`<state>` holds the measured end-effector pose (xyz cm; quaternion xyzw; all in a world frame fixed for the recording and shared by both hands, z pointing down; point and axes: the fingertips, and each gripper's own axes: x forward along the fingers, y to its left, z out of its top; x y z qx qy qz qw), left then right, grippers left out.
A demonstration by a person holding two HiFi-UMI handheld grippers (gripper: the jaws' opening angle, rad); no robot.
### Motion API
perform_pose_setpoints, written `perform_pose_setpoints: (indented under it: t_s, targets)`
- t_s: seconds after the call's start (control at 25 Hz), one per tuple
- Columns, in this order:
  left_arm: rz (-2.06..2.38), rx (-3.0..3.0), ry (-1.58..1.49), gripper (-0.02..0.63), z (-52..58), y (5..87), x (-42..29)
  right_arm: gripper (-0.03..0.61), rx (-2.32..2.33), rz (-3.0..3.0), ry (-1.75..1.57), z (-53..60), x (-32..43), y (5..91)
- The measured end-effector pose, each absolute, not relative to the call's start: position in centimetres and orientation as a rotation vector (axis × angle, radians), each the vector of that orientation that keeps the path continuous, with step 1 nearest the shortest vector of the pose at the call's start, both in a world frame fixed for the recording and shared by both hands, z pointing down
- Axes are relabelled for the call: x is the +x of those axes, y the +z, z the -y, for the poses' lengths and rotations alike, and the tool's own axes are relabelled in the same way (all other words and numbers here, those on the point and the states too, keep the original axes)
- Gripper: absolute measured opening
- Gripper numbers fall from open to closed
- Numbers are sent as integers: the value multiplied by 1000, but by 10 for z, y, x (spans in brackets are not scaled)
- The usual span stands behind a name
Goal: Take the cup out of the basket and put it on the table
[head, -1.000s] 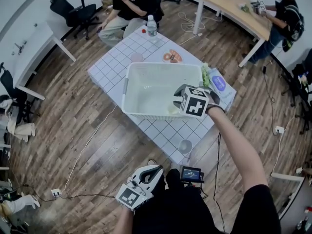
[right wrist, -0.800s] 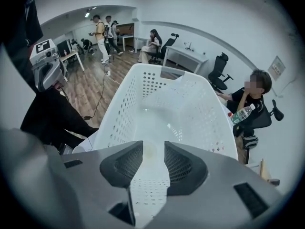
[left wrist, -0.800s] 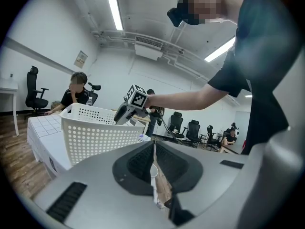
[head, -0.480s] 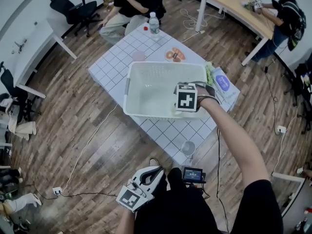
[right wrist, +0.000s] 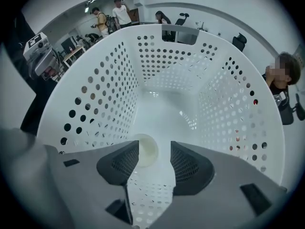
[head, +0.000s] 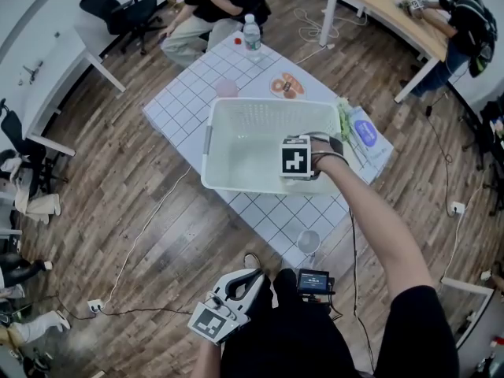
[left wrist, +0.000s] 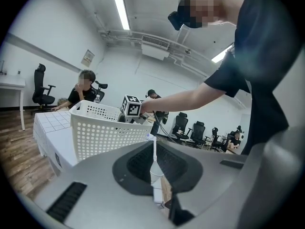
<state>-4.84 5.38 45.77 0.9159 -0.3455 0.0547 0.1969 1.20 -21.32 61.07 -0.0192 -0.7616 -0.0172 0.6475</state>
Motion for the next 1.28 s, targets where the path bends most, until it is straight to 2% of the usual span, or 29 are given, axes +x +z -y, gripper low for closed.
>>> perform_pose_setpoints:
  t_s: [0.92,1.08,1.28]
  targets:
    - [1007,2505,176,9,-54,466,-62,190,-103,1697,101,207,10,664]
    - [1009,2505,173,9,-55,469,-62,143,-102,1700,103,205,9,670]
    - [1009,2498,165,9,-55,468,-60,40,-68,1707,132,207,10,671]
